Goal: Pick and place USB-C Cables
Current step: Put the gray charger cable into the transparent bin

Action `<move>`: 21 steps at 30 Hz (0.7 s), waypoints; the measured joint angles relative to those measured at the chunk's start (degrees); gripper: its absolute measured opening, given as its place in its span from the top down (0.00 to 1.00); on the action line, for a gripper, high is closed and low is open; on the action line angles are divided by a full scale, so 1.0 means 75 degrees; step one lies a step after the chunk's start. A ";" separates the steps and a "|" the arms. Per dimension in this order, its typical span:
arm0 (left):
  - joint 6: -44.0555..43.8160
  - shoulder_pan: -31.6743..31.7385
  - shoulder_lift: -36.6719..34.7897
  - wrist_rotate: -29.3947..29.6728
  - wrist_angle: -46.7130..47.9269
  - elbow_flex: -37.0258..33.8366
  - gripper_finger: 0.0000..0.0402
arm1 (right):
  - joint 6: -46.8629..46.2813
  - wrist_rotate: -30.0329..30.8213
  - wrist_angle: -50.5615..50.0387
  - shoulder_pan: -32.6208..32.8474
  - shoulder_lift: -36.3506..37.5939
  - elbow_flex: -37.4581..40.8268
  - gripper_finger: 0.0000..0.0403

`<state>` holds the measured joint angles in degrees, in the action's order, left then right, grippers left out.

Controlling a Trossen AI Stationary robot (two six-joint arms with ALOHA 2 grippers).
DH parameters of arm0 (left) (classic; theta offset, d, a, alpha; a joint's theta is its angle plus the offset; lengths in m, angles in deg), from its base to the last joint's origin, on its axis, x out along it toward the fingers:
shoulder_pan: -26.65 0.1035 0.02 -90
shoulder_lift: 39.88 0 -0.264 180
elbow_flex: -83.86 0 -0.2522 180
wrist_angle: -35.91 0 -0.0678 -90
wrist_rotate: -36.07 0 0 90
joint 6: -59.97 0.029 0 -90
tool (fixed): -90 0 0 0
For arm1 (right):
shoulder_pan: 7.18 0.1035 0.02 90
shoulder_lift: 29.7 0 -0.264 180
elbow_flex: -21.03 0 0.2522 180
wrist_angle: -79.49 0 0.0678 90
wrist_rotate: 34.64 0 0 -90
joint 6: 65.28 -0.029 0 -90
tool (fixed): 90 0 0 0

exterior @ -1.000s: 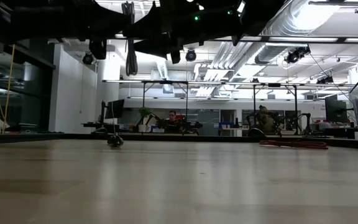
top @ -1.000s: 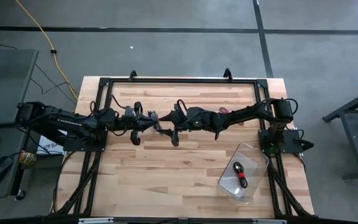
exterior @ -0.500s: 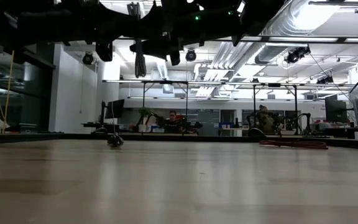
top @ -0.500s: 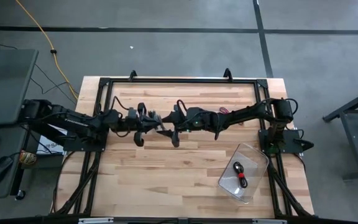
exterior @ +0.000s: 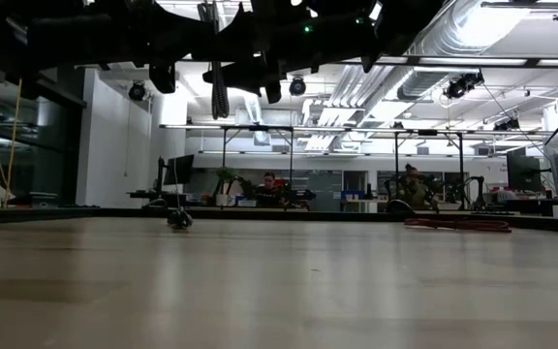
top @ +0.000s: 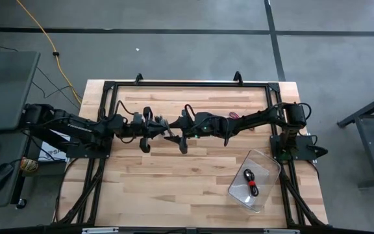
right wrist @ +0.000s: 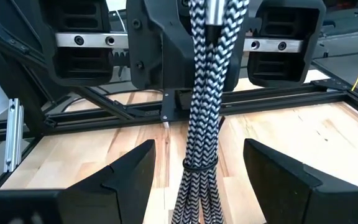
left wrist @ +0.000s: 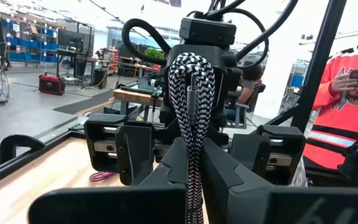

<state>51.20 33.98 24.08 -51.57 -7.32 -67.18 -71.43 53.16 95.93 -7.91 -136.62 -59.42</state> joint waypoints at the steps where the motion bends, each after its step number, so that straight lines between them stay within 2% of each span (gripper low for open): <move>1: -0.0001 0.0000 0.0000 0.0000 0.0001 0.0000 1.00 | 0.0003 0.0000 0.0003 0.0000 0.0000 0.0000 0.41; 6: 0.0000 0.0000 0.0000 0.0001 0.0006 0.0000 1.00 | 0.0007 0.0001 -0.0051 0.0000 0.0000 0.0000 0.42; 10: -0.0001 0.0000 0.0000 0.0001 0.0012 0.0000 1.00 | -0.0003 0.0000 -0.0103 0.0000 0.0000 0.0000 0.47; 21: -0.0001 0.0003 -0.0001 0.0007 0.0017 0.0000 1.00 | -0.0003 0.0016 -0.0112 -0.0006 0.0003 0.0000 0.81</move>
<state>51.19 34.00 24.07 -51.52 -7.19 -67.18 -71.45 53.28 95.09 -7.96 -136.59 -59.42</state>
